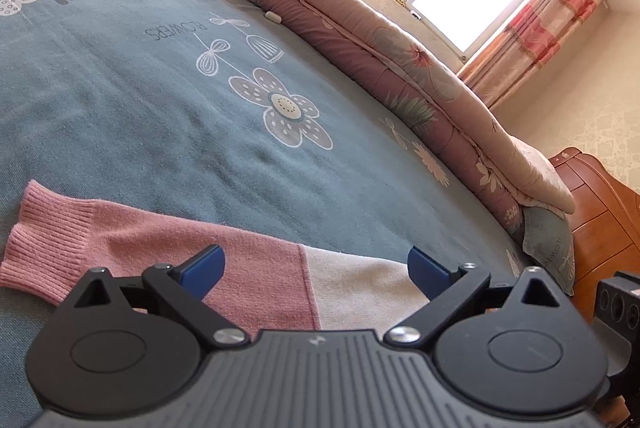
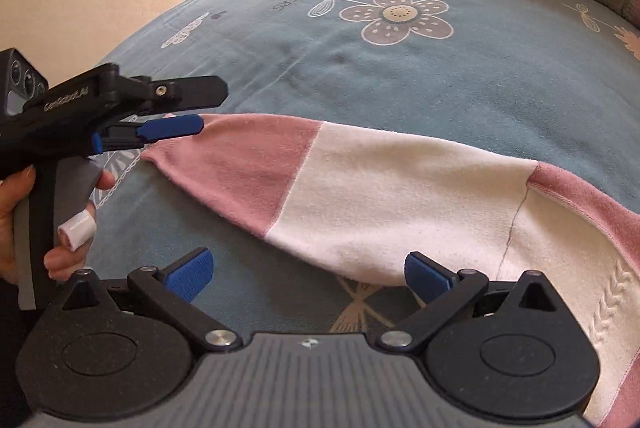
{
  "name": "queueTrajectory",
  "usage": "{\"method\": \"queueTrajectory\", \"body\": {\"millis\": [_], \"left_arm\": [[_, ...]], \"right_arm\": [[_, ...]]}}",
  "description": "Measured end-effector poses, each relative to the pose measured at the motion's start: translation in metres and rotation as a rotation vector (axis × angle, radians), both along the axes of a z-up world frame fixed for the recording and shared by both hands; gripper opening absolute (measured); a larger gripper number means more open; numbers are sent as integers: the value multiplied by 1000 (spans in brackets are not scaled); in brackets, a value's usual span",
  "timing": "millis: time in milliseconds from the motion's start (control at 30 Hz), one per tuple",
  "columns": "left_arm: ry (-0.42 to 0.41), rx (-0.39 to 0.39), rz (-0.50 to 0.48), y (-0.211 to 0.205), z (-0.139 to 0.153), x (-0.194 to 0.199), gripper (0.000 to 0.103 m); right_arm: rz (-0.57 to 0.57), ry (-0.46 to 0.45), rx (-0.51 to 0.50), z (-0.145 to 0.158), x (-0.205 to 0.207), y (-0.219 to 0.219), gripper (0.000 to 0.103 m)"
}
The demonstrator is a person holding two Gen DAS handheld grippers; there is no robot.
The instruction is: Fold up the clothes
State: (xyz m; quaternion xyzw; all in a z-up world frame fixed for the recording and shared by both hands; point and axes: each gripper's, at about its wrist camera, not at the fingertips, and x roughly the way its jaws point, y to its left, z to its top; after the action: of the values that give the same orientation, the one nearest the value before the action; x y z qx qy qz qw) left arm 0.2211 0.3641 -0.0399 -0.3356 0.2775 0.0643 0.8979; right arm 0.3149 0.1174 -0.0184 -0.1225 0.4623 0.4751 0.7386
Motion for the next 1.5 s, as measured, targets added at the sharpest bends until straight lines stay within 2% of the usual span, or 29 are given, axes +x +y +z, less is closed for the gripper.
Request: {"method": "queueTrajectory", "body": {"millis": [67,133,300,400,500,567,633,767,833,900,1067,1200,1267,1400,1500], "left_arm": [[22,17,-1,-3,-2,2,98],[20,18,-8,-5,-2,2,98],[13,15,-28,-11,-1,5,98],[22,24,-36,-15,-1,8,98],[22,28,-37,-18,1,10,98],[13,24,-36,-20,3,12,98],[-4,17,-53,-23,4,14,98],[13,27,-88,-36,2,20,98],[24,52,-115,-45,3,22,98],[30,72,-140,-55,3,24,98],[46,111,-199,-79,2,34,98],[52,130,-236,-94,2,41,98],[55,139,-250,-100,1,44,98],[73,156,-257,-104,-2,50,98],[81,159,-257,-105,-3,52,98]], "right_arm": [[9,-33,-11,-1,-18,-10,103],[-28,-97,-26,-2,-29,-25,103],[-274,-193,-59,-11,-21,-70,103],[-315,-163,-35,-30,-3,-71,103],[-318,-96,-5,-51,8,-47,103],[-326,-129,-29,-50,-2,-31,103],[-279,-111,-25,-46,-17,-29,103],[-230,-77,8,-31,-31,-60,103],[-287,-72,44,-20,-30,-89,103],[-380,-111,26,-12,-26,-120,103],[-618,-203,-137,-18,4,-187,103],[-716,-173,-235,-50,49,-211,103],[-740,-153,-230,-61,72,-209,103],[-739,-198,-260,-63,116,-183,103],[-738,-155,-239,-65,140,-179,103]]}}
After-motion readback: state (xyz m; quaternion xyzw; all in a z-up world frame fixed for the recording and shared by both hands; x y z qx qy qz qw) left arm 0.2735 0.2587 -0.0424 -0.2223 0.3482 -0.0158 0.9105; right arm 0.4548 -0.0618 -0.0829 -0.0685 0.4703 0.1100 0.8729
